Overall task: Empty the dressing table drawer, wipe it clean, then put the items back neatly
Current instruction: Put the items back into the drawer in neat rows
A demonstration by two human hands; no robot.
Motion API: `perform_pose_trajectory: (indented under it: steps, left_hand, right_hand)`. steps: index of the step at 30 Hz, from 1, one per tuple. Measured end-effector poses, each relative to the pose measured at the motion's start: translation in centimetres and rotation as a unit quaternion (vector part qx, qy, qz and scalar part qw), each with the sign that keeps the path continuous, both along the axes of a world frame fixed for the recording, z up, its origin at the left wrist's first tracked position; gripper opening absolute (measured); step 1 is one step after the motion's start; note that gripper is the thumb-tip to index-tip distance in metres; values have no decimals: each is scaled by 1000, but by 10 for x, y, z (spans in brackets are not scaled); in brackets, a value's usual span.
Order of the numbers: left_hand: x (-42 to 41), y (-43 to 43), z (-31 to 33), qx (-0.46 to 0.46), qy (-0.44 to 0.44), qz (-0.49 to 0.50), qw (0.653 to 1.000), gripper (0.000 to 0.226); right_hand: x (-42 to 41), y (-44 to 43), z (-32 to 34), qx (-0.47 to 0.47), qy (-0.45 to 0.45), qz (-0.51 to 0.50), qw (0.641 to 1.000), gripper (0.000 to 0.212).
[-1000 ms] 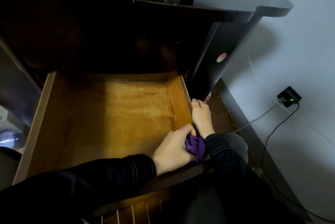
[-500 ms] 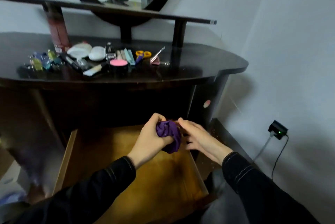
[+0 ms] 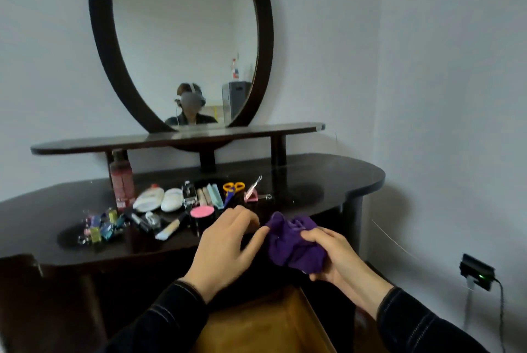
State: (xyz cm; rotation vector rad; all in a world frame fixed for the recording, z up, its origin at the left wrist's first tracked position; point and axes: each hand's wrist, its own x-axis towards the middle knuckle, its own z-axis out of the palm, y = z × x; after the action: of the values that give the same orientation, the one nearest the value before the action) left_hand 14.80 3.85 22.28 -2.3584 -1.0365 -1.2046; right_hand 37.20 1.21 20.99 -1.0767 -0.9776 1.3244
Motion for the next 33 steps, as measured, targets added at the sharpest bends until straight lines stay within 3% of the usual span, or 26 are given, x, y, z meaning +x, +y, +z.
perform_pose_trajectory:
  steps: [4, 11, 13, 16, 18, 20, 22, 26, 29, 31, 32, 33]
  left_hand:
    - [8, 22, 0, 65, 37, 84, 994, 21]
    - [12, 39, -2, -73, -3, 139, 988, 24]
    - [12, 41, -3, -84, 1, 142, 986, 24]
    - [12, 42, -4, -86, 0, 147, 985, 23]
    - [12, 42, -6, -82, -1, 145, 986, 22]
    - [11, 42, -6, -75, 3, 147, 986, 23]
    - [12, 41, -6, -70, 8, 151, 986, 23]
    - [13, 36, -3, -67, 8, 150, 986, 23]
    - [14, 34, 0, -69, 6, 146, 987, 23]
    - [15, 31, 2, -81, -4, 145, 986, 23]
    - [14, 30, 2, -90, -17, 143, 985, 22]
    - [14, 29, 2, -104, -33, 139, 984, 21]
  right_hand:
    - [11, 8, 20, 19, 8, -22, 1000, 24]
    - [28, 67, 72, 106, 7, -128, 986, 20]
    - [33, 94, 81, 164, -40, -182, 969, 22]
    - [38, 135, 75, 239, -287, -220, 901, 34]
    - [35, 156, 56, 173, -506, -136, 834, 50]
    - [31, 167, 32, 92, -658, -73, 744, 70]
    - [29, 173, 21, 87, -697, -84, 707, 75]
    - [24, 164, 23, 105, -700, -122, 696, 73]
    - [11, 142, 28, 210, -738, -203, 608, 60]
    - [-5, 133, 33, 335, -724, -246, 550, 33]
    - [-15, 130, 37, 379, -702, -256, 545, 18]
    - [-26, 127, 42, 387, -674, -249, 578, 15]
